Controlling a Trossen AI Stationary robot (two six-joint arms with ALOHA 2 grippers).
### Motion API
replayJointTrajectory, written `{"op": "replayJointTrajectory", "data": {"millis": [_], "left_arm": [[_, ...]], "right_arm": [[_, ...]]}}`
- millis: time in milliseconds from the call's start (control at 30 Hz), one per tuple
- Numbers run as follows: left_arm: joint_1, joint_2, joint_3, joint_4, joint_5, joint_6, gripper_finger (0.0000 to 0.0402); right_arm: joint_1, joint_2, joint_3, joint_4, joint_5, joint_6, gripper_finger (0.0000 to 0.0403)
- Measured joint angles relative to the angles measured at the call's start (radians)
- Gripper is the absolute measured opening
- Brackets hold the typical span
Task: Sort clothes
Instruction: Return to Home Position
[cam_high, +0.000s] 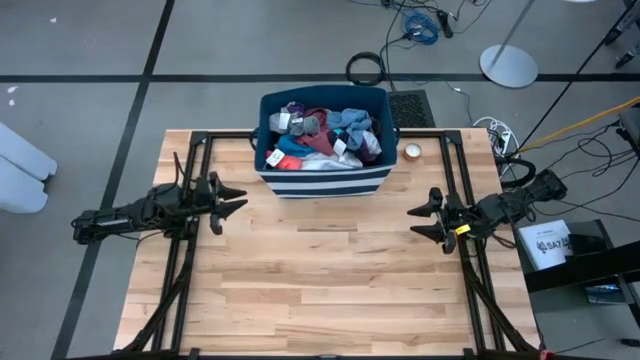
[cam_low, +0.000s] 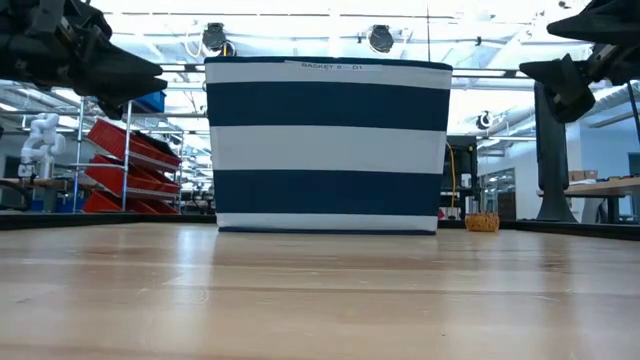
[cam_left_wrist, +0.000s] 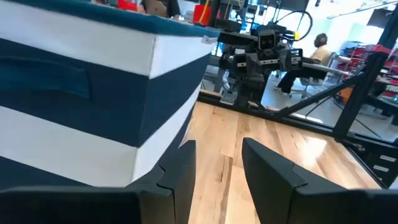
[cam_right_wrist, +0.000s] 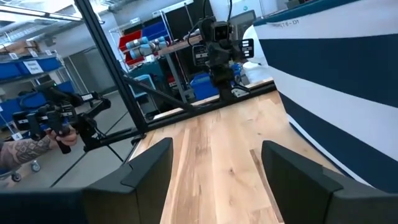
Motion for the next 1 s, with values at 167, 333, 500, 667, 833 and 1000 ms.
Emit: {"op": "replayJointTrajectory", "data": {"millis": [167,333,500,667,833,1000], "left_arm": [[0.0,0.0,-0.052,0.045,0.042,-0.014,0.0139],[0.0,0.001,-0.115,0.151,0.067,-0.028,0.0139],[0.0,0.003,-0.121,0.166,0.128,-0.004,0.0139],[0.0,0.004,-0.121,0.173,0.163,0.018,0.0139],[0.0,0.014,-0.121,0.161,0.098,0.027,0.0139],[0.0,0.024,-0.121,0.165,0.048,0.041,0.0139]], "right_arm": [[0.0,-0.042,0.0,-0.049,-0.003,0.003,0.0233],[0.0,-0.042,-0.009,-0.046,-0.027,0.026,0.0233],[0.0,-0.042,-0.059,-0.02,-0.028,0.069,0.0233],[0.0,-0.03,-0.086,0.057,-0.083,0.033,0.0233],[-0.001,-0.03,-0.086,0.056,-0.129,-0.052,0.0233],[-0.001,-0.027,-0.086,0.049,-0.184,-0.147,0.0233]]}}
